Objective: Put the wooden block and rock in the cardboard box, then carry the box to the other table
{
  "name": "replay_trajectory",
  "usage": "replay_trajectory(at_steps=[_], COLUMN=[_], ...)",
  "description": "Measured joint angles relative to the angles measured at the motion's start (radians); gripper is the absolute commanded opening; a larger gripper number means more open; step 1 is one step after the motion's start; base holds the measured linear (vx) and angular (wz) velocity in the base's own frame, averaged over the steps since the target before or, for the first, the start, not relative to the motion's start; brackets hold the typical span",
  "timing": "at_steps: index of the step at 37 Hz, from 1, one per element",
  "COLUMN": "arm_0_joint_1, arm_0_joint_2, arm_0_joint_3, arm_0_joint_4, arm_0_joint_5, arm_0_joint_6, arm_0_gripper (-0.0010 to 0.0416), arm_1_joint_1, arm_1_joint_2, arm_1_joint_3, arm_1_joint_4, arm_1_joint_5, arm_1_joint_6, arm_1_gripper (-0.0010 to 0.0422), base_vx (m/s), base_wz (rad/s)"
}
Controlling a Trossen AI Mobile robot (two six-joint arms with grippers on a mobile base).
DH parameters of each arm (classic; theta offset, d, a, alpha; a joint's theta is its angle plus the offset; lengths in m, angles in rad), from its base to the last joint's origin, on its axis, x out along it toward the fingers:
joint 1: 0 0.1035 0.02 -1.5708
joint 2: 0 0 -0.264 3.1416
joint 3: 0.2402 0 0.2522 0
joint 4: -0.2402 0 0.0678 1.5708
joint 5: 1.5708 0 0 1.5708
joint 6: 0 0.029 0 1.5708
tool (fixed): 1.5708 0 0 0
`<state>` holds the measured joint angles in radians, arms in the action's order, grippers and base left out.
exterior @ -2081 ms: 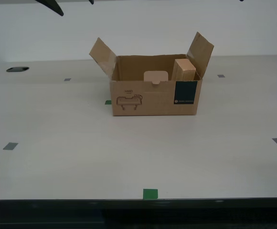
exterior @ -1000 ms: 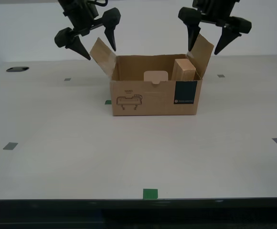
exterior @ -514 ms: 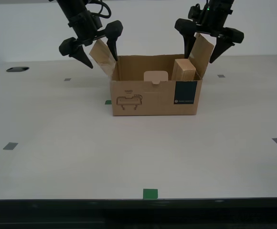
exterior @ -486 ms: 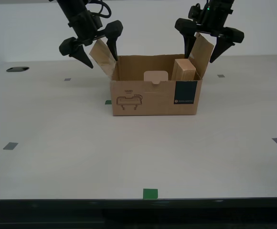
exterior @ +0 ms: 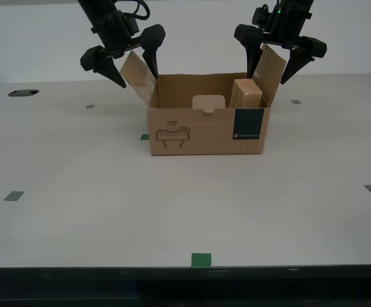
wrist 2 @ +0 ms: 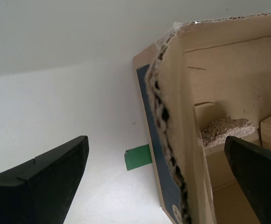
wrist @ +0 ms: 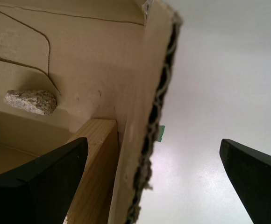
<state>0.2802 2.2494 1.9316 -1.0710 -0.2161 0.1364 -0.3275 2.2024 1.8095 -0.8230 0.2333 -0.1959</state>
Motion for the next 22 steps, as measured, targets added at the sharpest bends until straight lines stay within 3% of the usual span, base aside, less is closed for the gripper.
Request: replay_trajectory(at_steps=[6, 22], arm_0_joint_1=[0.001, 0.002], arm_0_joint_2=[0.000, 0.000], arm_0_joint_3=[0.000, 0.000], arm_0_joint_4=[0.002, 0.002], arm_0_joint_5=[0.000, 0.000], arm_0_joint_6=[0.017, 0.018], arm_0_gripper=[0.0394, 0.0394], arm_1_joint_1=[0.000, 0.000], arm_1_joint_2=[0.000, 0.000], arm_1_joint_3=[0.000, 0.000], arm_1_joint_4=[0.000, 0.004], arm_1_joint_5=[0.000, 0.000], arm_1_joint_6=[0.012, 0.032], arm_1_gripper=[0.0398, 0.0398], base_vx=[0.000, 0.000], base_wz=[0.000, 0.000])
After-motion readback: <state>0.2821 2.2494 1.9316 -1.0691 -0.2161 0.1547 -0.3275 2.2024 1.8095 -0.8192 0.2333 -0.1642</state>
